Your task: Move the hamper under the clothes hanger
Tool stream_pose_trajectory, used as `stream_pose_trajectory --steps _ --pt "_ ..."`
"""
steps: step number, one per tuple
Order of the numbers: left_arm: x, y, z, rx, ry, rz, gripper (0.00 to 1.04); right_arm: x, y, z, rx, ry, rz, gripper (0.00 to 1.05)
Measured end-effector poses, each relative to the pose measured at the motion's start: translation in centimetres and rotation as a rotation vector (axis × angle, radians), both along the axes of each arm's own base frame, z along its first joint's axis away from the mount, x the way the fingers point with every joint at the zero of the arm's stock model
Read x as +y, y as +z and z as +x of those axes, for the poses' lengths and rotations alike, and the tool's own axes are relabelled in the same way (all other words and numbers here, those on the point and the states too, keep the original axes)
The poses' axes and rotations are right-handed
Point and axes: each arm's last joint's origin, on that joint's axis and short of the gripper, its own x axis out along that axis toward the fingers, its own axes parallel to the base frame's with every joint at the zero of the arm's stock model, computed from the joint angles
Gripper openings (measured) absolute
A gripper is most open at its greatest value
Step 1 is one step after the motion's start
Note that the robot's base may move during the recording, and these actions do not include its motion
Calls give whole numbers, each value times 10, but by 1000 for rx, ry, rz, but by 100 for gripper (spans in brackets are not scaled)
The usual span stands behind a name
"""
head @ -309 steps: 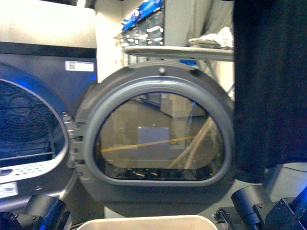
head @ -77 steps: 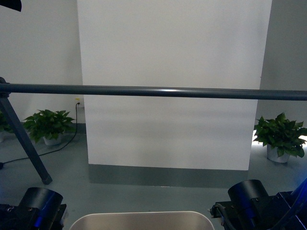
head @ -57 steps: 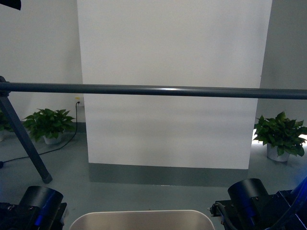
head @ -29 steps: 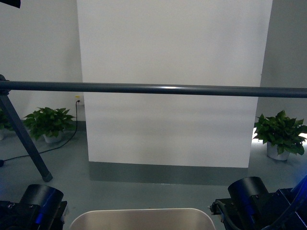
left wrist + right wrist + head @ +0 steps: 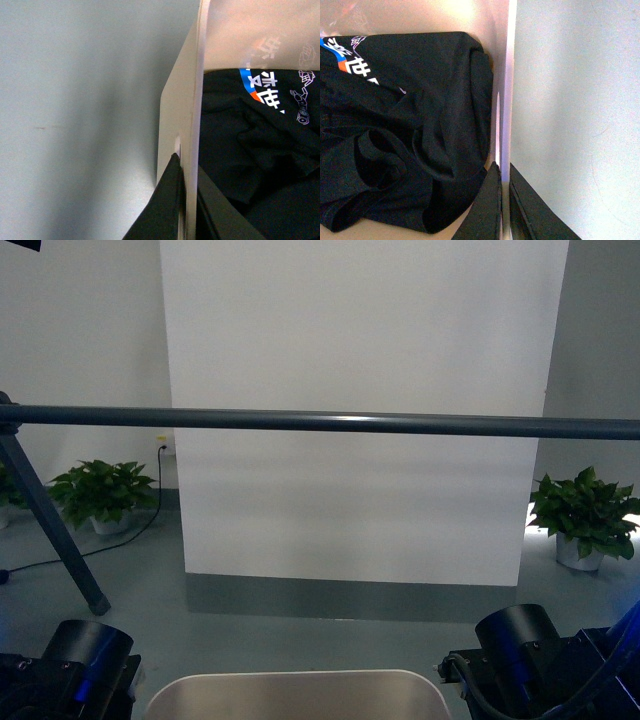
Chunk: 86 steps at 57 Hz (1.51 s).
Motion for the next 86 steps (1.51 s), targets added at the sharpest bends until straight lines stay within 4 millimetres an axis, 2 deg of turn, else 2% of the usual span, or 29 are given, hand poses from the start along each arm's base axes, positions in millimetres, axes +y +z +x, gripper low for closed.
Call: stream_pose_trajectory --steps 12,21,27,40,57,72,86 --pt "-3 2 1 -76 71 81 4 1 0 0 -3 -7 8 3" --pt "-4 2 1 -84 65 84 4 8 -2 -3 -199 -270 49 3" --pt "-5 1 1 -81 58 91 4 11 -1 -2 -221 -347 116 3" --pt "-5 1 2 -81 48 99 4 13 -6 -4 -199 -375 154 3" --pt "-4 -11 -2 -40 33 115 4 13 -19 -9 -143 -376 183 3" --pt "-1 -31 -2 14 26 123 4 13 -35 -15 -68 -368 197 3" --pt "-1 -34 3 16 23 126 4 13 -37 -16 -57 -370 198 3"
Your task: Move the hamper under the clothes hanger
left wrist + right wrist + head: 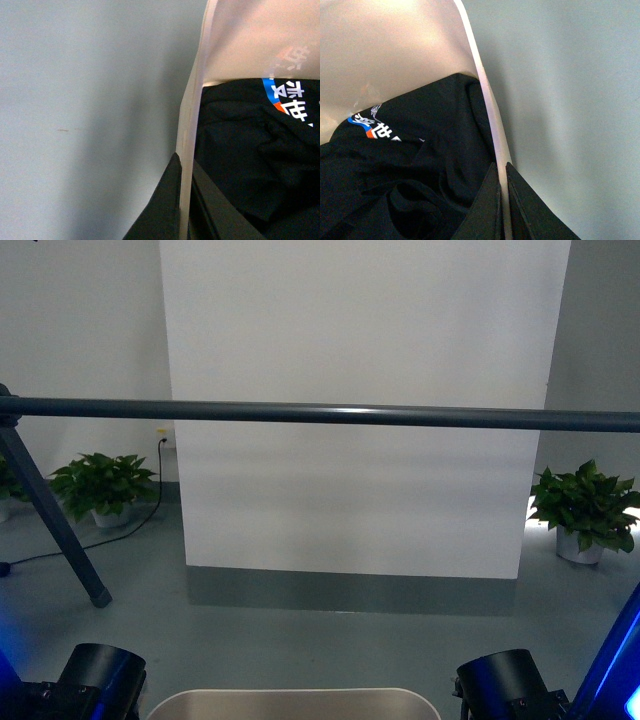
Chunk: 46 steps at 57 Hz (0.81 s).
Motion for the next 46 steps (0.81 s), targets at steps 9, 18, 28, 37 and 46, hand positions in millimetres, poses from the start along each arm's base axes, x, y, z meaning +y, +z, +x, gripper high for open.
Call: stream_pose_trajectory --steps 9,18,28,37,46 --pt "0 -1 1 -2 1 0 4 0 0 0 1 -1 -1 3" --pt "0 0 2 -16 15 -9 16 0 -1 0 1 -11 6 11" --pt "2 2 5 -55 35 -22 37 -2 -1 2 -13 -43 6 32" --pt "2 8 7 -92 46 -32 58 -4 0 4 -26 -54 2 53" --pt "1 21 10 -136 47 -34 76 -5 3 5 -38 -56 -2 71"
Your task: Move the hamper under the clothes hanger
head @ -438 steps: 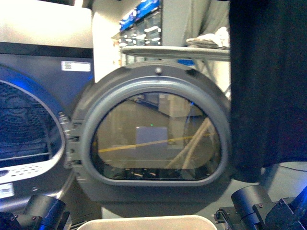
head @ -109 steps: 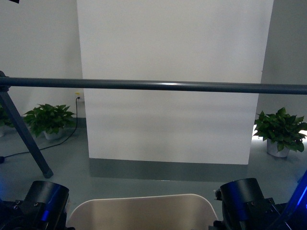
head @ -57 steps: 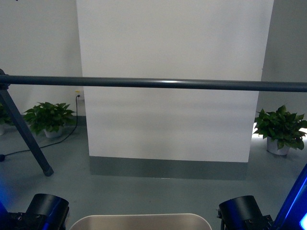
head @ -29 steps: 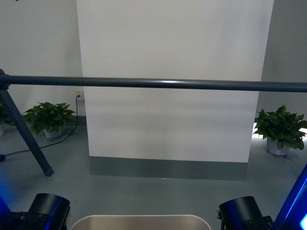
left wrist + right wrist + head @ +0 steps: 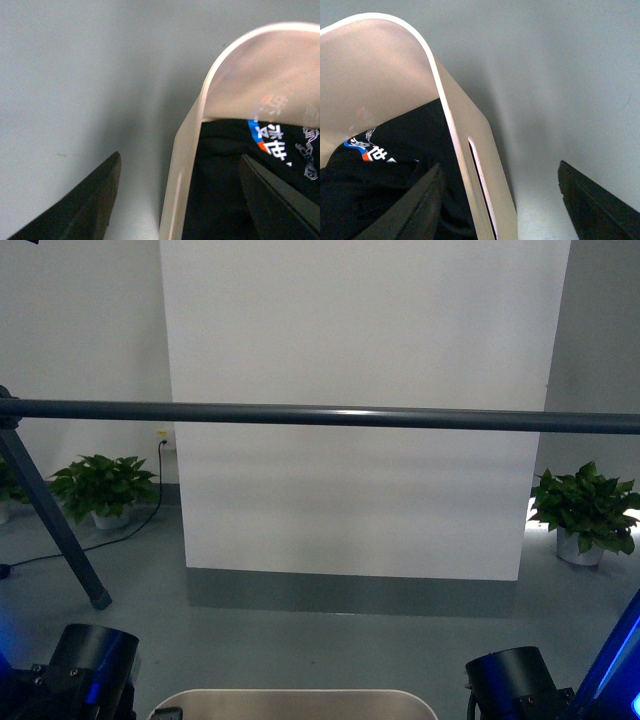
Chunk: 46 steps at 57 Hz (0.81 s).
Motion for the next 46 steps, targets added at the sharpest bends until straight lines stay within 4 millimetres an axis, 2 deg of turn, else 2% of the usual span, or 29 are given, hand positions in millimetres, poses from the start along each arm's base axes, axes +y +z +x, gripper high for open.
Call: stream_pose_trajectory --steps 10,14,30,46 --pt "-3 24 5 -90 3 2 98 1 12 4 -42 1 -9 92" --pt "-4 33 6 -131 7 7 100 1 19 6 -64 1 -17 98" --pt "-12 74 9 -283 -4 -4 98 3 55 15 -179 12 -65 97" --pt "-27 131 5 -470 -69 -16 98 9 125 22 -411 32 -200 97"
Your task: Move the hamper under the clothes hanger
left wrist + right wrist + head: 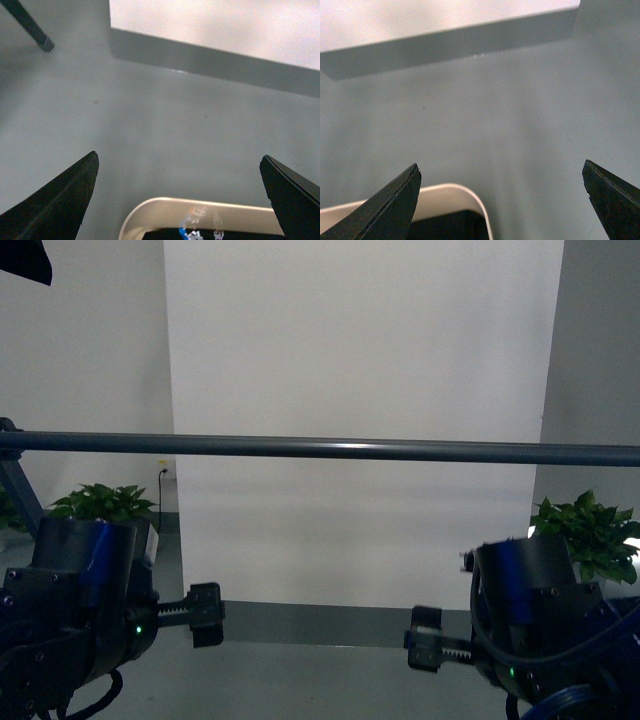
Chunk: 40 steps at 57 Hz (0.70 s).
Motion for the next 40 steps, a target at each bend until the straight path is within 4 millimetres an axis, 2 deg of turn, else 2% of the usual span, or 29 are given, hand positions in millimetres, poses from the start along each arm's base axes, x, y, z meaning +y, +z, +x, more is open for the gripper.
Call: stream_pose_trajectory --steps 16,22,32,36,40 --pt "-13 46 -12 -197 -72 -18 98 14 59 -5 -265 30 -197 97" --pt "-21 68 -23 -293 -102 -35 98 26 83 -13 -412 39 -348 97" --pt "-35 85 -38 -383 -135 -32 98 40 98 -24 -527 23 -444 97" --pt "-35 88 -54 -321 -96 33 86 46 102 -29 -560 18 -448 97" --pt "-32 86 -67 -304 -104 51 79 47 103 -30 -564 21 -453 97"
